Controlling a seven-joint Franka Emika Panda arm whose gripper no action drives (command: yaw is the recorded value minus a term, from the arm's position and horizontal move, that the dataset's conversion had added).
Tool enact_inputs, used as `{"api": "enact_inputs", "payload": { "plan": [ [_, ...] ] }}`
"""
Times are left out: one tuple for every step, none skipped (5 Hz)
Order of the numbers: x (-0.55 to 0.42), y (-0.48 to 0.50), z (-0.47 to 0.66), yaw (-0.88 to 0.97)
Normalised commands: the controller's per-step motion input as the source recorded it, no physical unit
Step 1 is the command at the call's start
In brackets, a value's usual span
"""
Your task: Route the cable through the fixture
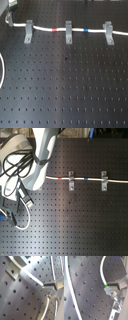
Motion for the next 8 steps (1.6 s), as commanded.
{"api": "enact_inputs", "payload": {
  "plan": [
    [0.376, -0.154, -0.46, 0.00],
    [0.420, -0.158, -0.57, 0.01],
    [0.365, -0.165, -0.61, 0.06],
    [0.455, -0.099, -0.38, 0.24],
    [0.090, 0.143, -0.03, 0.86],
    [0.097, 0.117, 0.00, 0.89],
    [0.006, 0.013, 0.02, 0.97],
    [0.029, -0.011, 0.21, 0.91]
  ]
}}
